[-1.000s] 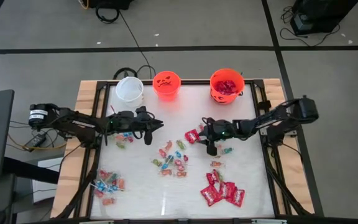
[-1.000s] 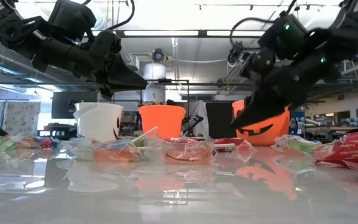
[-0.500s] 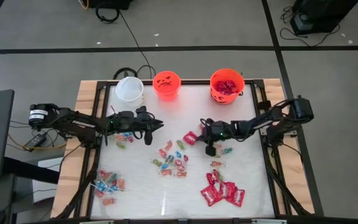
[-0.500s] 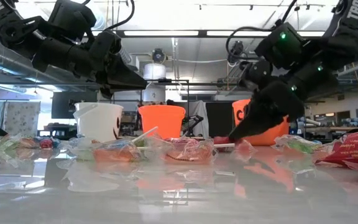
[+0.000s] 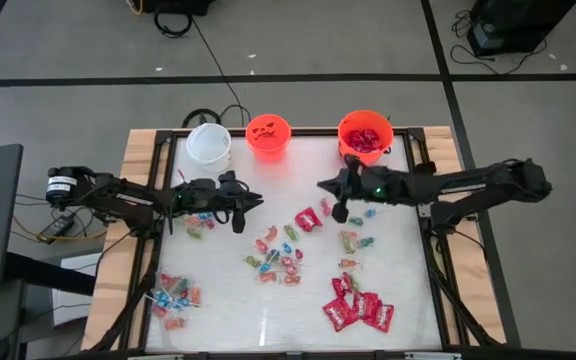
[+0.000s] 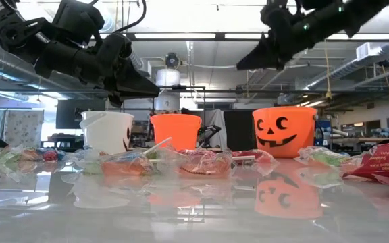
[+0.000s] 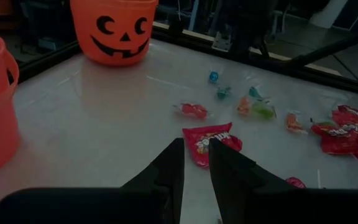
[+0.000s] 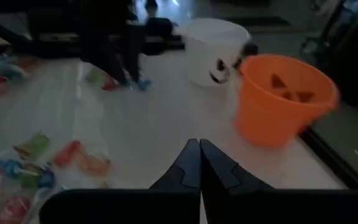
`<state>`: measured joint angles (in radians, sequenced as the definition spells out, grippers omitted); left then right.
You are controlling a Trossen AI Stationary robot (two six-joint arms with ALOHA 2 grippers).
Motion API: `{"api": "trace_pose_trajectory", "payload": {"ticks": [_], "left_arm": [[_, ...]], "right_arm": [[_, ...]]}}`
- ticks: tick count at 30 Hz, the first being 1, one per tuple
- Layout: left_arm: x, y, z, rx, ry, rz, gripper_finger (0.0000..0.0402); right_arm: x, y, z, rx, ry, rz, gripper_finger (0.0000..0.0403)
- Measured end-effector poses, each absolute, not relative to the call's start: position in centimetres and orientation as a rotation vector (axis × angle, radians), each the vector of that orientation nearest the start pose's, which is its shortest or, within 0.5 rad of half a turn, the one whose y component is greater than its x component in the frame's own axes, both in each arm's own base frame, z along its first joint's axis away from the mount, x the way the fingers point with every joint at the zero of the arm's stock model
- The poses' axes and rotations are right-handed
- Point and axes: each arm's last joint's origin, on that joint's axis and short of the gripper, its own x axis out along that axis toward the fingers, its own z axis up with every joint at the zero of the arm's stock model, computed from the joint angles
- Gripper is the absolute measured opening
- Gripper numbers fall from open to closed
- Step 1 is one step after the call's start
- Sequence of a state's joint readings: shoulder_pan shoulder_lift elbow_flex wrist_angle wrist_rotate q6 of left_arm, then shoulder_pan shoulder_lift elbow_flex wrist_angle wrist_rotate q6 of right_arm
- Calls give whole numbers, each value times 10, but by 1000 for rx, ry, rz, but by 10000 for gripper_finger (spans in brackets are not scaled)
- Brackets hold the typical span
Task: Sort candy by brand, put in halloween buckets
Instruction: Put the red candy into the right orange bucket
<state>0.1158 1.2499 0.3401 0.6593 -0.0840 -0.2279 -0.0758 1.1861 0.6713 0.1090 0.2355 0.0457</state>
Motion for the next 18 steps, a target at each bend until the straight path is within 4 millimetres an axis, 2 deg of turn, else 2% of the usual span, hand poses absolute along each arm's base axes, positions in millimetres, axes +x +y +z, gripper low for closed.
{"api": "trace_pose_trajectory", "payload": {"ticks": [3, 9, 14, 18], "left_arm": [[226, 28, 173, -242, 228, 221, 80], [227, 25, 173, -245, 233, 207, 80], [227, 24, 173, -241, 231, 216, 80], [227, 25, 173, -238, 227, 230, 80]], "right_arm": [[246, -27, 236, 58, 463, -273, 25], [259, -12, 175, 104, 599, -153, 96], [278, -1, 142, 53, 613, -103, 157], [283, 0, 119, 31, 668, -123, 194]]}}
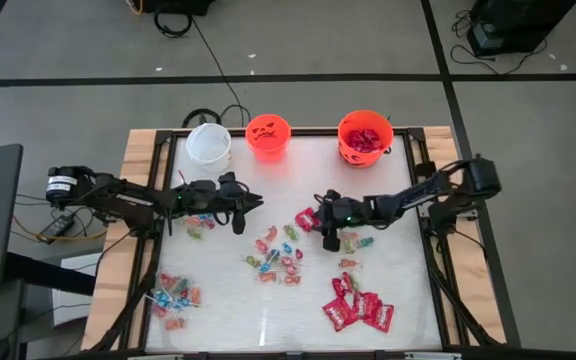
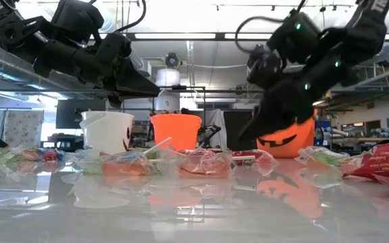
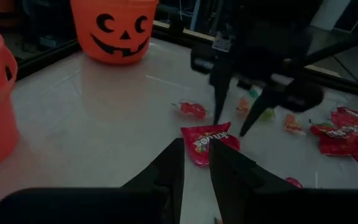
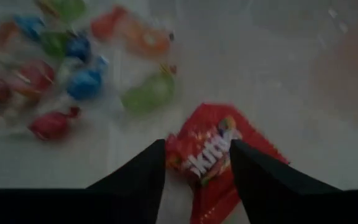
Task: Sort candy by brand, put in halloween buckets
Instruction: Put the red candy into the right orange bucket
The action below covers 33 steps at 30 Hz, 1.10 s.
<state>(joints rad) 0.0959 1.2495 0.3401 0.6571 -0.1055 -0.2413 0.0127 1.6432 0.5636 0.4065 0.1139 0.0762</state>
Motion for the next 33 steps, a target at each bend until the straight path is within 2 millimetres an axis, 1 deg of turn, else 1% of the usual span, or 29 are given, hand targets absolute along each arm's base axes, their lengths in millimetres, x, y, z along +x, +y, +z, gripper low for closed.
{"api": "trace_pose_trajectory", "payload": {"ticks": [4, 6, 8, 10, 11, 13, 15, 16, 17, 20, 23, 25, 28, 31, 33], "left_arm": [[227, 25, 174, -219, 227, 228, 80], [227, 25, 174, -212, 227, 229, 80], [227, 25, 174, -210, 225, 240, 80], [227, 25, 174, -209, 224, 245, 80], [227, 26, 174, -208, 224, 248, 80], [227, 26, 174, -211, 223, 249, 80], [227, 26, 174, -224, 222, 252, 80], [227, 26, 174, -231, 220, 253, 80], [227, 26, 174, -231, 219, 253, 80], [227, 26, 174, -231, 218, 256, 80], [227, 26, 174, -227, 214, 264, 80], [226, 27, 174, -230, 209, 299, 80], [226, 28, 174, -239, 208, 329, 80], [226, 28, 174, -243, 208, 330, 80], [226, 28, 174, -243, 208, 330, 80]], "right_arm": [[286, 0, 103, 46, 702, -144, 214], [288, 0, 100, 70, 706, -154, 215], [290, -1, 97, 108, 708, -166, 205], [290, -2, 96, 135, 709, -173, 180], [290, -3, 97, 144, 708, -176, 160], [290, -4, 98, 165, 710, -178, 109], [288, -4, 103, 215, 701, -172, 47], [288, -3, 108, 242, 689, -155, 27], [287, -2, 115, 254, 671, -135, 20], [283, -1, 145, 273, 565, -129, 26], [273, -9, 177, 212, 488, -204, 19], [262, -18, 198, 138, 447, -306, 15], [242, -34, 223, 45, 401, -560, 14], [220, -52, 238, 16, 388, -793, 14], [208, -64, 244, 22, 382, -886, 13]]}}
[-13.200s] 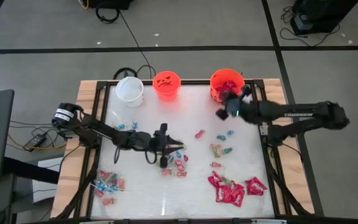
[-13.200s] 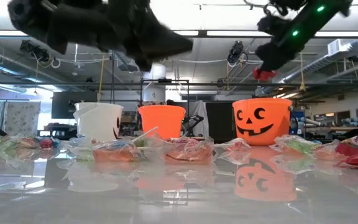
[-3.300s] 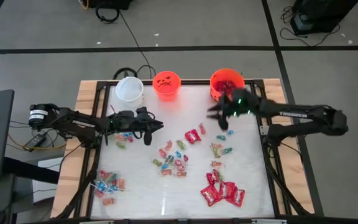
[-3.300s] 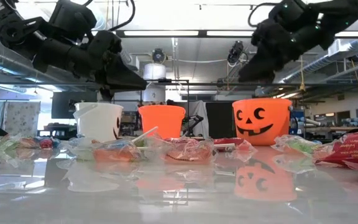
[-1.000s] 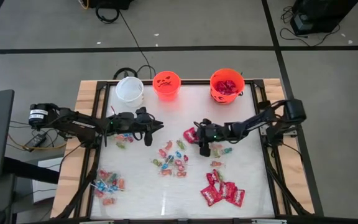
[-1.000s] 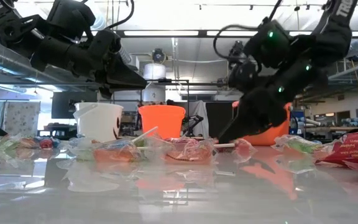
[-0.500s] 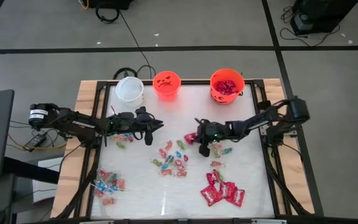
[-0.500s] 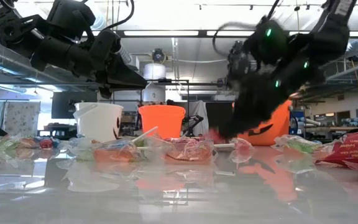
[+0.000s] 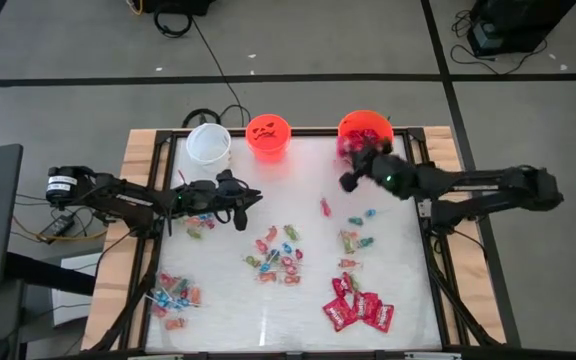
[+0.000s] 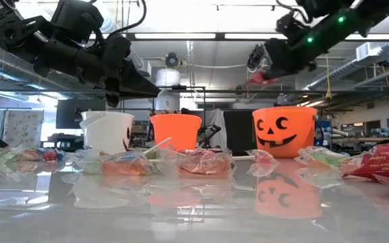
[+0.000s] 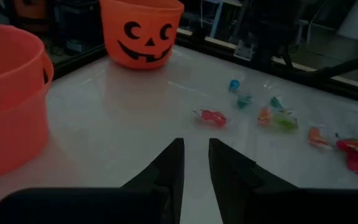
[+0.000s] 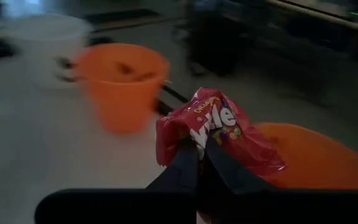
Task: Sort candy by brand, put in halloween buckets
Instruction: Put the red candy into the right orange bucket
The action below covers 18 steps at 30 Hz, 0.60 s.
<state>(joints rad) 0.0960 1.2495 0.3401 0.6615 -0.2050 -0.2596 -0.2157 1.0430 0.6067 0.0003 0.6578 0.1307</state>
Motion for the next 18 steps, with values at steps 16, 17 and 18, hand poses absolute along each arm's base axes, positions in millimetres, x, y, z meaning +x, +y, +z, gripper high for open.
{"api": "trace_pose_trajectory", "payload": {"ticks": [16, 17, 18], "left_arm": [[226, 28, 174, -264, 203, 341, 80], [226, 28, 174, -256, 205, 340, 80], [226, 28, 174, -252, 206, 340, 80]], "right_arm": [[175, -104, 235, 70, 559, -1059, 140], [174, -103, 237, 78, 551, -1029, 149], [174, -100, 238, 92, 545, -978, 156]]}}
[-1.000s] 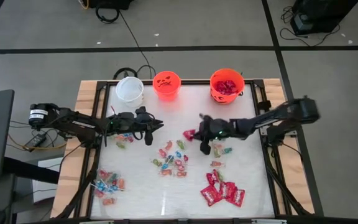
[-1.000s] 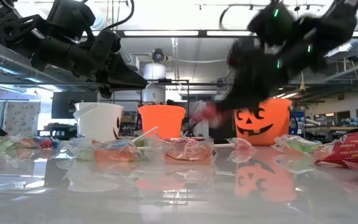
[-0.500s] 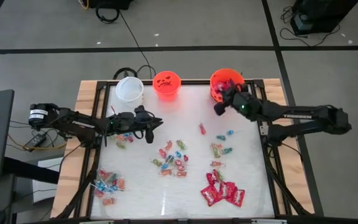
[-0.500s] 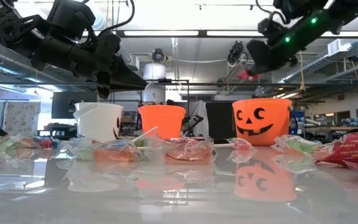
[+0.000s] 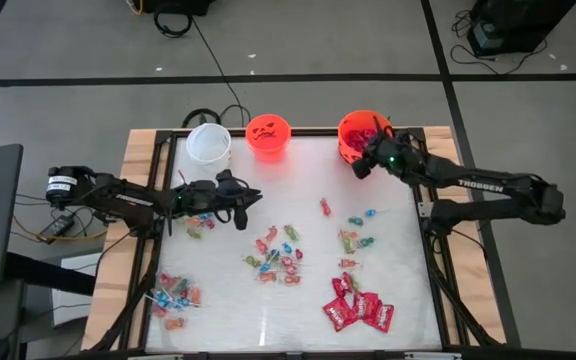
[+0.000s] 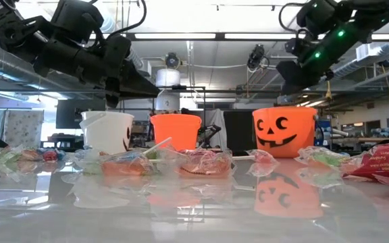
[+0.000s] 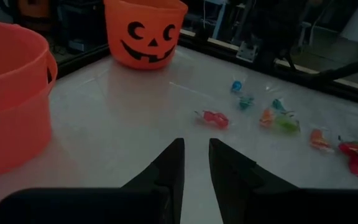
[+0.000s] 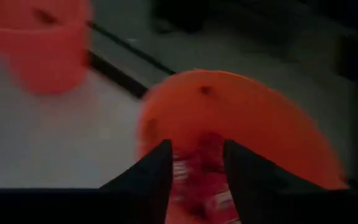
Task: Sort candy by brand, put in halloween buckets
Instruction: Put the red candy into the right orange bucket
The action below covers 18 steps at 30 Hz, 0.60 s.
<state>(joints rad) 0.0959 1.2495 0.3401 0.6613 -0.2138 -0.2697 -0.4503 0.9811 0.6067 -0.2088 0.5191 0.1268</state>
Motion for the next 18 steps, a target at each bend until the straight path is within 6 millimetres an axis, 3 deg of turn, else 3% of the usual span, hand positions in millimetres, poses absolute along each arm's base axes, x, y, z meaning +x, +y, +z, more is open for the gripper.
{"api": "trace_pose_trajectory", "payload": {"ticks": [3, 8, 18], "left_arm": [[226, 28, 173, -251, 211, 336, 80], [226, 27, 172, -212, 235, 315, 80], [225, 27, 171, -194, 251, 324, 81]], "right_arm": [[176, -90, 239, 170, 545, -786, 166], [181, -67, 224, 281, 637, -593, 163], [195, 15, 220, 338, 654, -226, 154]]}}
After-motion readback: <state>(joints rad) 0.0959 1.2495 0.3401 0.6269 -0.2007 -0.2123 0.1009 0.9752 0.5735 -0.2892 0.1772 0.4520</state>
